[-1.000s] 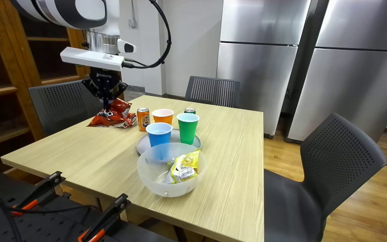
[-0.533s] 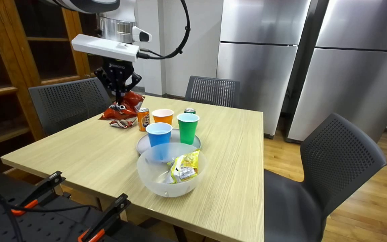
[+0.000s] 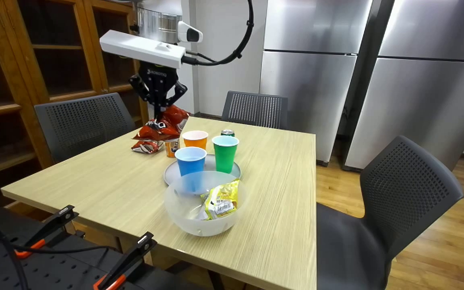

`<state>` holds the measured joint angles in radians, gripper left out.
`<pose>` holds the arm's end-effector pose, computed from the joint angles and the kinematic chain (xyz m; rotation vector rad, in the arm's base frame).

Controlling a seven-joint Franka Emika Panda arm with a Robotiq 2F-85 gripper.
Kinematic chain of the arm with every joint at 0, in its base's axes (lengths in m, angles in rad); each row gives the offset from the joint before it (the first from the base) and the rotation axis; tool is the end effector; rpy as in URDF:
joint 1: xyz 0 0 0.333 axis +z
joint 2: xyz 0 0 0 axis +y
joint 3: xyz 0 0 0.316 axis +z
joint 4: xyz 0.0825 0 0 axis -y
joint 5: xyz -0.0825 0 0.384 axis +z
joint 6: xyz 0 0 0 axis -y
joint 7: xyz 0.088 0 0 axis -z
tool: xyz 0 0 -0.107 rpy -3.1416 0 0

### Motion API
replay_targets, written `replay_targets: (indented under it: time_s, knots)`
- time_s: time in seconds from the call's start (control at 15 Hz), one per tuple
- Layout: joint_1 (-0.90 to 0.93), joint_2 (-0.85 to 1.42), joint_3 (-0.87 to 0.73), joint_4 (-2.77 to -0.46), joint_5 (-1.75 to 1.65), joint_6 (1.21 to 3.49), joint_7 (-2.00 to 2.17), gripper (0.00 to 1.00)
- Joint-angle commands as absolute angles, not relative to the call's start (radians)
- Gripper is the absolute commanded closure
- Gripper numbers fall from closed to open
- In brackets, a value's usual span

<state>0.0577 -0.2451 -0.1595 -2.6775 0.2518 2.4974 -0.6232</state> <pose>0.4086 -0.0408 0.3194 -2.9337 -0.4848 -0.1835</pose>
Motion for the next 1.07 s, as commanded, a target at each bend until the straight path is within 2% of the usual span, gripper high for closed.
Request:
replay_targets:
  time_s: [0.0, 1.0]
  knots:
    - [0.017, -0.305, -0.192, -2.701, 0.214, 2.457, -0.652, 1.00]
    - [-0.086, -0.180, -0.301, -2.656, 0.138, 2.424, -0.695, 1.00]
